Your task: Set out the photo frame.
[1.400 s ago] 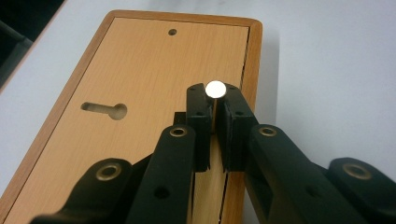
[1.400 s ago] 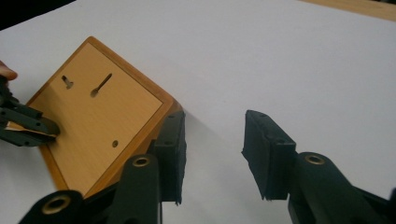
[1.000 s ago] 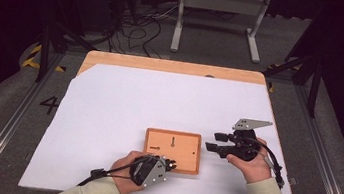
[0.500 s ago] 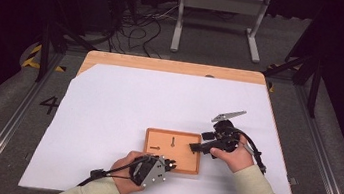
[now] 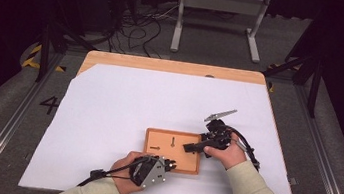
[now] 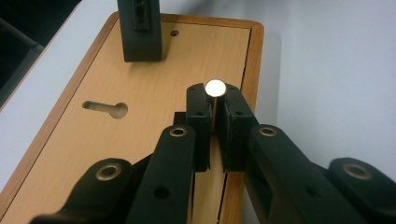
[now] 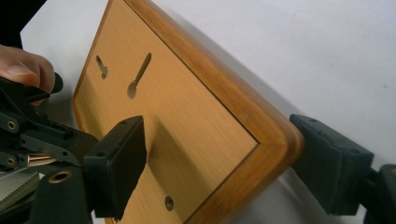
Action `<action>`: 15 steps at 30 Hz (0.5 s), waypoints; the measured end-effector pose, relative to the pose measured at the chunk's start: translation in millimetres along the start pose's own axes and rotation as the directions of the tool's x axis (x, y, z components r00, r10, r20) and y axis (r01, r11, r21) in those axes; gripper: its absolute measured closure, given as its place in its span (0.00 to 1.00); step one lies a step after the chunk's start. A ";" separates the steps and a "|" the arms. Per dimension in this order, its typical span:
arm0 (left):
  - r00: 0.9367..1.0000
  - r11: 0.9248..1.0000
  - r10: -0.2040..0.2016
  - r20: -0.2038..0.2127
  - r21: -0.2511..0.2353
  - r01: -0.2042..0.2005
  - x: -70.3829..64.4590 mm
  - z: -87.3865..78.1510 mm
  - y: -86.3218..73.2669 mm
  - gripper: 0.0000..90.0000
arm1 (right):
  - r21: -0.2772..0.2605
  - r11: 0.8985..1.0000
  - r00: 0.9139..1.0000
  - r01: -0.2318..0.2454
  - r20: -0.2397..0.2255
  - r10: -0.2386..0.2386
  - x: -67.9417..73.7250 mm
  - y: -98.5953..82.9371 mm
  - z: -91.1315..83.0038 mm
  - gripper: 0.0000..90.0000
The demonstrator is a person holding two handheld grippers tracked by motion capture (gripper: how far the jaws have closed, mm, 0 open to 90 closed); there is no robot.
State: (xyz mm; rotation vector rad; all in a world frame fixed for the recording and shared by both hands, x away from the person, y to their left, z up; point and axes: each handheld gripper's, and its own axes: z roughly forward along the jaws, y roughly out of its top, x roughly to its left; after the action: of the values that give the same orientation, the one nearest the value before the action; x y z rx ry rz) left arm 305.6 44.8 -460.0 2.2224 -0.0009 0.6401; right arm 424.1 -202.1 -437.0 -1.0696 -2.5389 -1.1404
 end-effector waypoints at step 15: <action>1.000 1.000 -0.019 0.013 0.000 0.019 1.0 -0.3 -0.3 0.93 | 0.021 0.999 0.996 -0.043 -0.076 0.044 -4.8 1.8 4.6 0.32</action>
State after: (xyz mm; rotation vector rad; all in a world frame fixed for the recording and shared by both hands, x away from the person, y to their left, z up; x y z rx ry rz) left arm 306.3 45.4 -459.6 2.2238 0.0140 0.6156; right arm 429.4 -200.7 -441.2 -1.0504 -2.4513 -1.1207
